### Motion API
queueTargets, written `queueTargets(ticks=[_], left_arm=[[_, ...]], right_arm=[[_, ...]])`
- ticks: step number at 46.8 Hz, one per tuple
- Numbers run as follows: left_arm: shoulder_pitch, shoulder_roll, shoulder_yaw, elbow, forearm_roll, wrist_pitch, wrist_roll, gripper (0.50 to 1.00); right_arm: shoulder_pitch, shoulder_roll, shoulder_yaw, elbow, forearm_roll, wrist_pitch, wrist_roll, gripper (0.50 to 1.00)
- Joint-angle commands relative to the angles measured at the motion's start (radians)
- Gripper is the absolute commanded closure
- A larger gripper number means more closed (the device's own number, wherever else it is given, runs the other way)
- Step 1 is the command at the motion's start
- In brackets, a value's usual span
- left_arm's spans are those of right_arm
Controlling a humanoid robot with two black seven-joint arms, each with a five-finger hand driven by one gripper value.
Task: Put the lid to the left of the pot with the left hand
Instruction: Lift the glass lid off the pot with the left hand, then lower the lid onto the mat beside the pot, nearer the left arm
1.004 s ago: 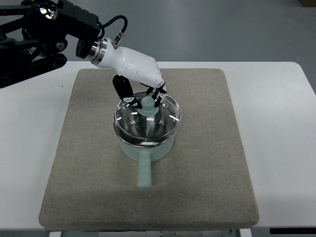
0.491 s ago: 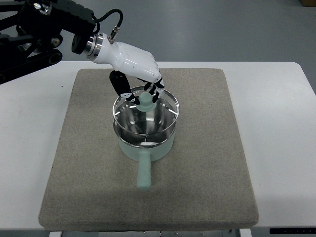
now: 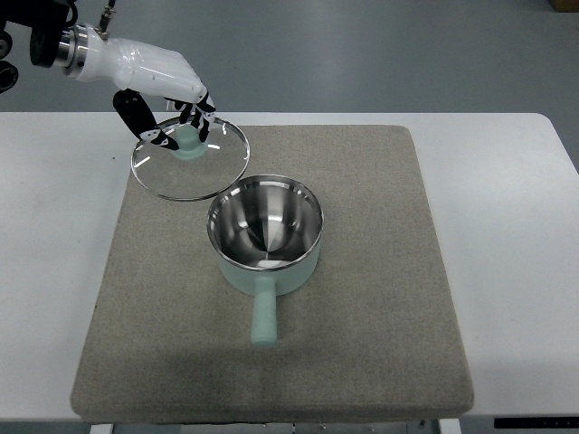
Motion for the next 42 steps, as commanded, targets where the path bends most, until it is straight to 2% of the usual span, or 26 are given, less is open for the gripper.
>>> queueTargets(ticks=[1,9,17,37,42], left_arm=[[0.01,0.036,-0.002,0.0,-0.001,0.001,0.0,1.0],[0.05,0.107,0.001,-0.011,0.004,-0.006,0.0,1.0],[0.099,0.122,0.002,-0.013,0.008,-0.006,0.0,1.0],[0.162,0.075,-0.005,0.049,0.011,0.015,0.0,1.0],[0.205,0.033,0.0,0.101,0.019,0.081,0.0,1.0]], right_arm=[[0.0,0.0,0.001,0.0,0.0,0.0,0.0,0.576],[0.0,0.0,-0.001,0.0,0.0,0.0,0.0,0.576],[0.0,0.0,-0.001,0.0,0.0,0.0,0.0,0.576],[0.0,0.0,0.001,0.0,0.0,0.0,0.0,0.576],[0.0,0.0,0.001,0.0,0.0,0.0,0.0,0.576]])
